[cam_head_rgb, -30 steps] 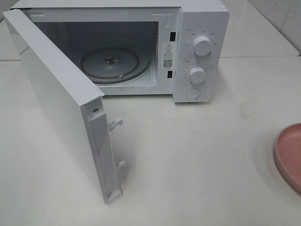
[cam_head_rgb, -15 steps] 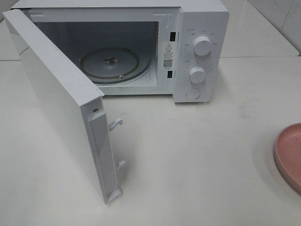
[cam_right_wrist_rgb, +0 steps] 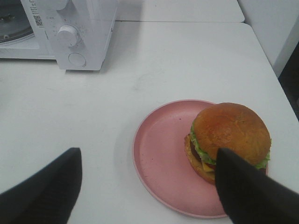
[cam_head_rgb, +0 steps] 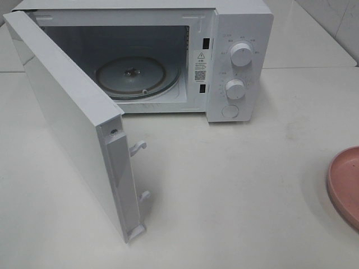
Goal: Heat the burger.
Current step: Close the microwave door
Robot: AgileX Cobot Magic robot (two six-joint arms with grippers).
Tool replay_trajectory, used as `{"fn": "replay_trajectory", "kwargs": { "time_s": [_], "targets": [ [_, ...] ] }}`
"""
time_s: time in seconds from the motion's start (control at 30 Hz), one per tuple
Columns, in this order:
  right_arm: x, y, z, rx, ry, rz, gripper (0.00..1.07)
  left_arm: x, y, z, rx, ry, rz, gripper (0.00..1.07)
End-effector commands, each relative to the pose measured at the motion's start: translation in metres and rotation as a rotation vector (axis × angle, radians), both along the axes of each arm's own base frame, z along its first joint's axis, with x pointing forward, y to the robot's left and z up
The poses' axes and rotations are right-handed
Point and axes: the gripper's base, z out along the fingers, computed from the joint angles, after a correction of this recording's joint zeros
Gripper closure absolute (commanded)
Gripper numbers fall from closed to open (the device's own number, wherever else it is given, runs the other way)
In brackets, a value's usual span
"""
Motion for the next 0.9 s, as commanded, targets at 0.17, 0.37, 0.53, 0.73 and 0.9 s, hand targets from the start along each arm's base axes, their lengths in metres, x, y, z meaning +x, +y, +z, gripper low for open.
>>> {"fn": "replay_trajectory", "kwargs": {
  "time_s": [0.17, 0.37, 0.53, 0.73, 0.9],
  "targets": [
    [-0.0035, -0.0005, -0.0016, -0.012, -0.027, 0.002, 0.31, -0.0013, -0.0002, -0.0001, -0.003, -0.025, 0.002, 0.08],
    [-0.0035, -0.0005, -0.0016, -0.012, -0.027, 0.002, 0.31, -0.0013, -0.0002, -0.0001, -0.003, -0.025, 0.002, 0.08],
    [-0.0035, -0.0005, -0.0016, -0.012, -0.027, 0.002, 0.31, -0.0013, -0.0002, -0.0001, -0.003, -0.025, 0.002, 0.08],
    [-0.0035, -0.0005, -0.0016, -0.012, -0.027, 0.002, 0.31, -0.0013, -0.0002, -0.0001, -0.003, -0.025, 0.002, 0.08],
    [-0.0035, -0.0005, -0.0016, -0.012, -0.027, 0.002, 0.31, -0.0013, -0.0002, -0.0001, -0.003, -0.025, 0.002, 0.08]
  ]
}}
